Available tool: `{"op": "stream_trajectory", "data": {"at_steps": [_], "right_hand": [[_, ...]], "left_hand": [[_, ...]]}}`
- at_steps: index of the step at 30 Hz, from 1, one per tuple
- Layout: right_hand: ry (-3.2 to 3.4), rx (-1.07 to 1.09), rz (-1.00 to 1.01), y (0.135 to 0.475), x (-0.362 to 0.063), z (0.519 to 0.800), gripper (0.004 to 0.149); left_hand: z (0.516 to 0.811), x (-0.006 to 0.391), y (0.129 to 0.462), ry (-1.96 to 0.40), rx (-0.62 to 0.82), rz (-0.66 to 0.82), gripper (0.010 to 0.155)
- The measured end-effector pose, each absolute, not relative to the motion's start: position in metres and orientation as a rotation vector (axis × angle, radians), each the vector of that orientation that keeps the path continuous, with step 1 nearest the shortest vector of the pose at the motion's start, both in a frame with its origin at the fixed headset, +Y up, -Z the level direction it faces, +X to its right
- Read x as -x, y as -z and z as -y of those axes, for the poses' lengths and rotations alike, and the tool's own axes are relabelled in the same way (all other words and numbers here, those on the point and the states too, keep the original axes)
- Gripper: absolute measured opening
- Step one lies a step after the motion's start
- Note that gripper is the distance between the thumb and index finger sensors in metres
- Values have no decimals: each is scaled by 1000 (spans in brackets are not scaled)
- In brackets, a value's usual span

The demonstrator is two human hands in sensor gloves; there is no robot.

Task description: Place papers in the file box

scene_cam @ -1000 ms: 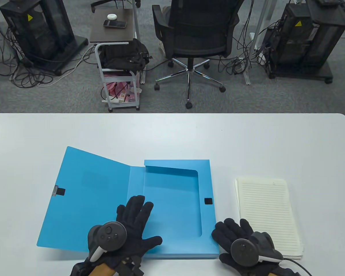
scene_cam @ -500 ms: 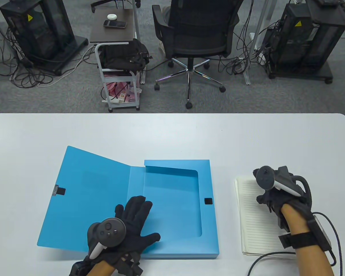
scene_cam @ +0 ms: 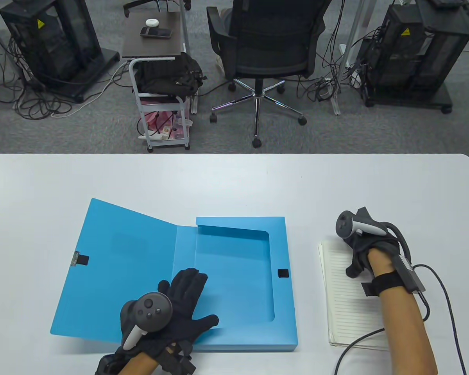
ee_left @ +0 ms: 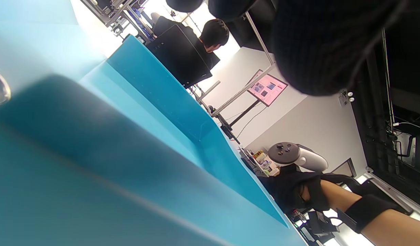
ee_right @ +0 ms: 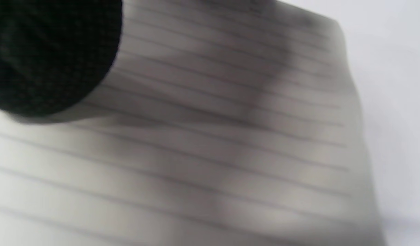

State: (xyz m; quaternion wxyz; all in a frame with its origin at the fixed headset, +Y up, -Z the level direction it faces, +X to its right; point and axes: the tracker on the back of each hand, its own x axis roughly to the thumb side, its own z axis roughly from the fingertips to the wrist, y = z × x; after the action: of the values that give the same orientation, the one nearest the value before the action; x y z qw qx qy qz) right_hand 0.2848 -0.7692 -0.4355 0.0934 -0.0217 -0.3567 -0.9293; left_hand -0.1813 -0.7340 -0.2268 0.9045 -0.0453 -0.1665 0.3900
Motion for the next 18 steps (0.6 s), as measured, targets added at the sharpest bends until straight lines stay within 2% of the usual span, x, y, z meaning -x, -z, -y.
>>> {"op": "stream_trajectory", "data": {"at_steps": [4,10,15,17,18], "right_hand": [[2689,69,1086,445,-279,772,103],[2643,157,981,443,-274,768,88],[2868,258,579,412,-276,751,76],[2787,261,350,390,-264,741,73],[2719,290,144,374,-256,733,72]], "left_hand": [[733,181,226,-794,82,335,95],[732,185,228,-824,81,297,96],[732,183,229,-828,82,306,97],[733,182,229,-840,98,323,98],[733,181,229,-847,101,326,99]]}}
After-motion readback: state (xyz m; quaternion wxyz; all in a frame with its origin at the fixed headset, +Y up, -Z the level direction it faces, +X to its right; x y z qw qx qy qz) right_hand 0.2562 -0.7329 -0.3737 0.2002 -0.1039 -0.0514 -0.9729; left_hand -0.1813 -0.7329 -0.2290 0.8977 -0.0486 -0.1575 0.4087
